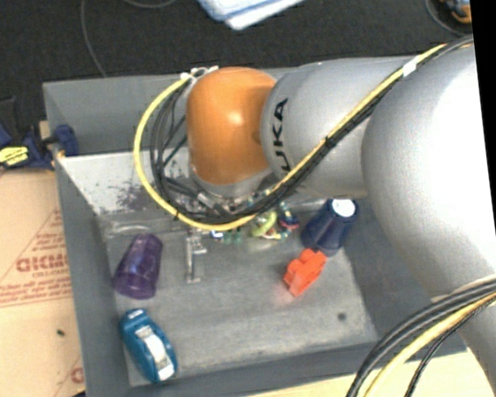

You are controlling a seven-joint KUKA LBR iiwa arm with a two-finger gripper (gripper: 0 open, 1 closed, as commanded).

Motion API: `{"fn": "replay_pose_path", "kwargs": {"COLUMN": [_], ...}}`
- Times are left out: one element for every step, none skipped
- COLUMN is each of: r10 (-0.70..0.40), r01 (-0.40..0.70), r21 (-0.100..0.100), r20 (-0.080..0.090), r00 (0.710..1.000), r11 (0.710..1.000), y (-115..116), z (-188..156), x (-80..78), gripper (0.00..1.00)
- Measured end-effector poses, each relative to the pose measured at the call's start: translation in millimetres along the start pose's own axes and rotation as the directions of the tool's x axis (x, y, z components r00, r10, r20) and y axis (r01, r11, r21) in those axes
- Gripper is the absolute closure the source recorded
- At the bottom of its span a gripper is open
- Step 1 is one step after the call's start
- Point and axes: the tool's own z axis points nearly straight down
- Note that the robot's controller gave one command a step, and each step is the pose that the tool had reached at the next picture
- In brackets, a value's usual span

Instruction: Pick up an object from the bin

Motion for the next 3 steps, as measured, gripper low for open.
{"fn": "replay_pose_path", "kwargs": {"r10": [0.004, -0.129, -0.244], "r01": [-0.004, 0.129, 0.244], "r21": [-0.001, 0.001, 0.0], "r20": [0.007, 0.01, 0.003], "r00": [1.0, 0.992, 0.97], "r11": [1.0, 0.992, 0.97], "y": [-0.8, 37.4, 65.2], "z": [-5.2, 17.6, 75.9], "x": [-1.4, -18.6, 21.4], "gripper": [0.0, 0.0, 0.0]}}
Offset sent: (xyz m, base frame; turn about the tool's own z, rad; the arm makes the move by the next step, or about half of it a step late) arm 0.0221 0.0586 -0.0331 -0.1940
